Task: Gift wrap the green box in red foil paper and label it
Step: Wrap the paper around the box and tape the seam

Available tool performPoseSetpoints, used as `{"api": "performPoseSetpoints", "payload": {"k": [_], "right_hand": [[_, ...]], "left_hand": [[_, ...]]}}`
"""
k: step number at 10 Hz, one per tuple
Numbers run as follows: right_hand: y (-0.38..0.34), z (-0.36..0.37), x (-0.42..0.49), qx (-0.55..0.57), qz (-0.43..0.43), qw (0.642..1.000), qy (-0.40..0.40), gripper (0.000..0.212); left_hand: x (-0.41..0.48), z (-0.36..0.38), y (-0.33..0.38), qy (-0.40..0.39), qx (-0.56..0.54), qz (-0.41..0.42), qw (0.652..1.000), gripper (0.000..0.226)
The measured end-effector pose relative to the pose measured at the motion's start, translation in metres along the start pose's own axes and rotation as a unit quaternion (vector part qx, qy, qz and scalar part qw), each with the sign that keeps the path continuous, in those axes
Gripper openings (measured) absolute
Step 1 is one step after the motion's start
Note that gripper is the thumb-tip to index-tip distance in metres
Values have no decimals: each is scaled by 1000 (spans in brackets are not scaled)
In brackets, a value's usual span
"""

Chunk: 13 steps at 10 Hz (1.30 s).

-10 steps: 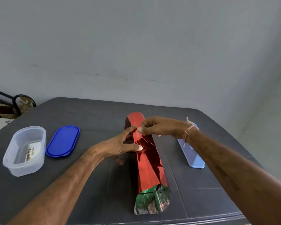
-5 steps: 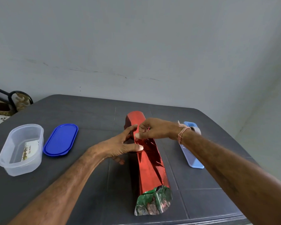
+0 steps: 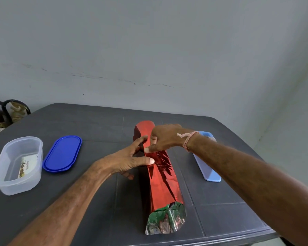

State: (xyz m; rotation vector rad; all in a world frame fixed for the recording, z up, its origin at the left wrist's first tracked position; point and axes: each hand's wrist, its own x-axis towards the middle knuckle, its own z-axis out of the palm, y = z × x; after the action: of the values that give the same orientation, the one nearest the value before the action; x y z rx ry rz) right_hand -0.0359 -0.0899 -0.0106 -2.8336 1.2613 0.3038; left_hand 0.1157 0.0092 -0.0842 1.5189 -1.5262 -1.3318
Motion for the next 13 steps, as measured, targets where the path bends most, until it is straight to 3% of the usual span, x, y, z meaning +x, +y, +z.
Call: {"api": "performPoseSetpoints", "payload": {"k": [2,3,6,8,10,11,12,13], "right_hand": [[-12,-19,-10,-9,6,999,-45,50],[-12,-30,-21,-25,41,996,-81,29],[12,-5,0,57,50,995,-62,53],[26,7,6,127,47,990,-46,47],[30,2,4,155,57,983,-76,27],[25,3,1,190,75,977,-63,53],[16,11,1,149,105,983,-30,70],[12,16,3,117,117,986,16,73]], "left_hand": [[3,0,-2,-1,-6,3,1000,102],[2,-1,-3,1,-8,5,1000,99],[3,0,-2,-7,-19,-1,1000,109],[4,0,-2,-8,-16,-2,1000,109],[5,-1,-4,-8,-11,-1,1000,110],[10,-2,-8,-8,-23,-5,1000,113],[11,-3,-8,-6,-24,-3,1000,104],[5,-2,-5,0,-18,-7,1000,101]]}}
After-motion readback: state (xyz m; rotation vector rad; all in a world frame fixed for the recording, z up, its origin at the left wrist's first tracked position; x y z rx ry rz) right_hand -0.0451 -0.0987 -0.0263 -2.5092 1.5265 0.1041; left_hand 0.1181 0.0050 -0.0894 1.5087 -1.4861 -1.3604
